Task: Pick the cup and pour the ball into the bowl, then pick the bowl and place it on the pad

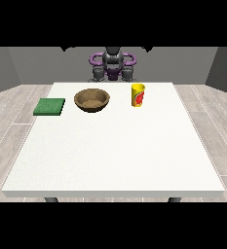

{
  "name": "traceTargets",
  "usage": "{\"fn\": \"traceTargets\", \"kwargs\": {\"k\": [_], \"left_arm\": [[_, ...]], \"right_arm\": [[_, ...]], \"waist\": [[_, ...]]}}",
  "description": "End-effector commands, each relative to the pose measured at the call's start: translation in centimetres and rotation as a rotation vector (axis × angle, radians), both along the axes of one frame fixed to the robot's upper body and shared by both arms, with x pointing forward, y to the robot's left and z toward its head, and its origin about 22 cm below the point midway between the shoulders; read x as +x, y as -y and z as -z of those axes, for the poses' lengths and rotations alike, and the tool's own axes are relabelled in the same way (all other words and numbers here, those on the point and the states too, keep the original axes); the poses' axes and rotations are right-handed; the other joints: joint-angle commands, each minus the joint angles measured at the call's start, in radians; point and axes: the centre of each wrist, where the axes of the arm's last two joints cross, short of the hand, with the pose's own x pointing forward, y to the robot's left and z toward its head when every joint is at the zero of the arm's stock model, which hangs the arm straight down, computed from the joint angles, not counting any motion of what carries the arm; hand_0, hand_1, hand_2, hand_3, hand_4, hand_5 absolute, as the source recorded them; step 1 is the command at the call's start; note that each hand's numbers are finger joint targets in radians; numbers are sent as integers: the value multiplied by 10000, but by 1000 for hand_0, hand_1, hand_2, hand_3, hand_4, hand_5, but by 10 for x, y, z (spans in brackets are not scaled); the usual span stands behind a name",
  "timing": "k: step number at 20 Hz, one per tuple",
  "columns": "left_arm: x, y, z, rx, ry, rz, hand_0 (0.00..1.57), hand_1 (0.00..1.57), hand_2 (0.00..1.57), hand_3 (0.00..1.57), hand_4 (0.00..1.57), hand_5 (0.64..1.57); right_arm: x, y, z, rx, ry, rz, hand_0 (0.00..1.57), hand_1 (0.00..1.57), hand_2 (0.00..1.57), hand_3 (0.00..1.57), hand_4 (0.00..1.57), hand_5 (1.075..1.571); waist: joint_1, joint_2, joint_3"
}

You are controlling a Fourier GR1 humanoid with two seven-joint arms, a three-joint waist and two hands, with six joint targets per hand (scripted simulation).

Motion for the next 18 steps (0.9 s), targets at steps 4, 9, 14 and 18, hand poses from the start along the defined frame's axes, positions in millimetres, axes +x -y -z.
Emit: {"fn": "traceTargets", "kwargs": {"k": [4,9,14,18], "left_arm": [[19,2,42,900,1765,-357,0,0,0,0,0,1504],[44,-1,38,1210,2075,-332,0,0,0,0,0,1502],[86,11,37,1608,2778,-1081,0,0,0,0,0,1483],[97,-26,56,1595,2742,-1225,0,0,0,0,0,1473]], "right_arm": [[17,17,13,47,1749,-295,0,0,0,0,346,1571],[17,49,34,-84,1641,-315,0,0,0,0,302,1571],[39,62,19,-258,2317,-687,0,0,0,0,262,1570],[38,66,42,-270,2655,-315,0,0,0,0,227,1571]], "waist": [[-237,1967,-2],[-288,2205,0],[-747,2852,-1],[-566,3084,-2]]}}
